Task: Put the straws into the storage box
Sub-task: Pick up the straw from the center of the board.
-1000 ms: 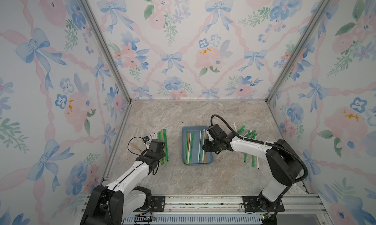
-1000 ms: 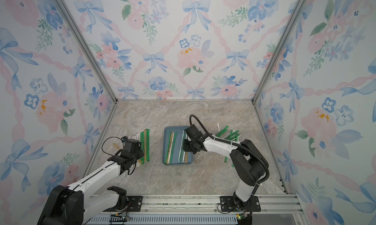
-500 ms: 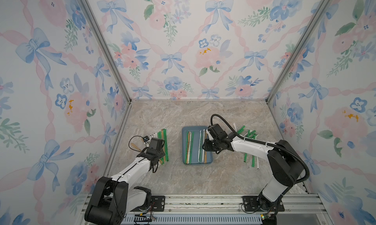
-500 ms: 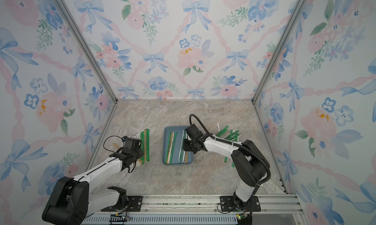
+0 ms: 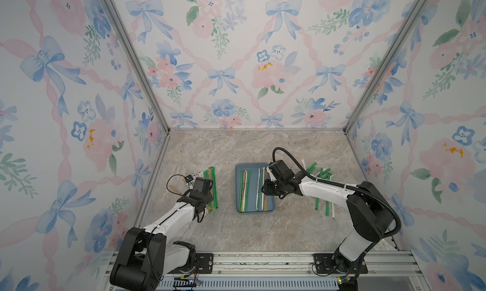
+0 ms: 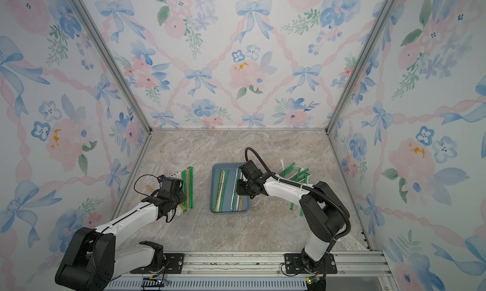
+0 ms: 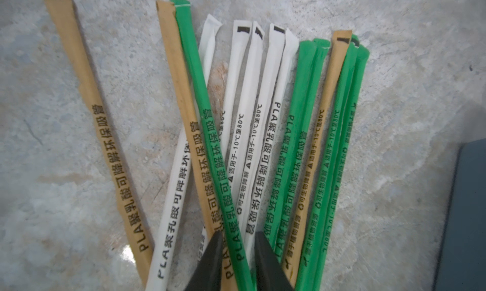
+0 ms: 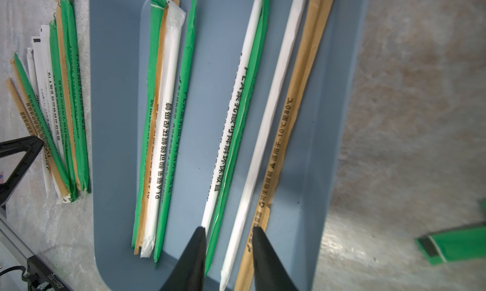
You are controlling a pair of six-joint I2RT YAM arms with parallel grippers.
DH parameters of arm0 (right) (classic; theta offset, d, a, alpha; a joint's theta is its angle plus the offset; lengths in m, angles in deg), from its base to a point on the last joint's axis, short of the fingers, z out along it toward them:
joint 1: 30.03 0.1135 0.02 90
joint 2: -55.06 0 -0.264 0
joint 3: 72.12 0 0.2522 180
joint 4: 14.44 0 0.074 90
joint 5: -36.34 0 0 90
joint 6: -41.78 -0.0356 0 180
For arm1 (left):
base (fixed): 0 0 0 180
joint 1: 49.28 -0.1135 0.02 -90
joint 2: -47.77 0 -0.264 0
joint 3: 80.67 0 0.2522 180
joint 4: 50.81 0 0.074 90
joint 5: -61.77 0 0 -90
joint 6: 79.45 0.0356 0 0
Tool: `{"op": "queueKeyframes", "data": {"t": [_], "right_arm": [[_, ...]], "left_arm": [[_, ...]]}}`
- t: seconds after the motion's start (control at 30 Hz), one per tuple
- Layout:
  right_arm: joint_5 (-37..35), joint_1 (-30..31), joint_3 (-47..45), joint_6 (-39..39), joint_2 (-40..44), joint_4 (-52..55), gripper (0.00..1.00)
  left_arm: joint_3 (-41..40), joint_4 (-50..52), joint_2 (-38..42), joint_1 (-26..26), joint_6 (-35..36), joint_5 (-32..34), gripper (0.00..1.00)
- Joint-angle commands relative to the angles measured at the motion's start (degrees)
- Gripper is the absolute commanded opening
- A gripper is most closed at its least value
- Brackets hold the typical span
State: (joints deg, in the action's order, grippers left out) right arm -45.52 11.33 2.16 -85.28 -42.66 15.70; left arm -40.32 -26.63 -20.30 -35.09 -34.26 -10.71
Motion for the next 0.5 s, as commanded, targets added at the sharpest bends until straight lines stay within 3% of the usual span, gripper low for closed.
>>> {"op": "queueKeyframes", "data": {"t": [0.0, 0.47], "right_arm": [[-0.87, -0.06, -0.33, 0.20, 1.17, 0.50, 0.32], [-1.18, -0.08, -0.21, 0.18, 1.08, 0.85, 0.32]], "left_arm": [[1.12, 0.67, 0.68, -0.40, 1.41, -0.47, 0.25], [1.88, 0.55, -2.32, -0.42, 1.66, -0.11, 0.24]]}}
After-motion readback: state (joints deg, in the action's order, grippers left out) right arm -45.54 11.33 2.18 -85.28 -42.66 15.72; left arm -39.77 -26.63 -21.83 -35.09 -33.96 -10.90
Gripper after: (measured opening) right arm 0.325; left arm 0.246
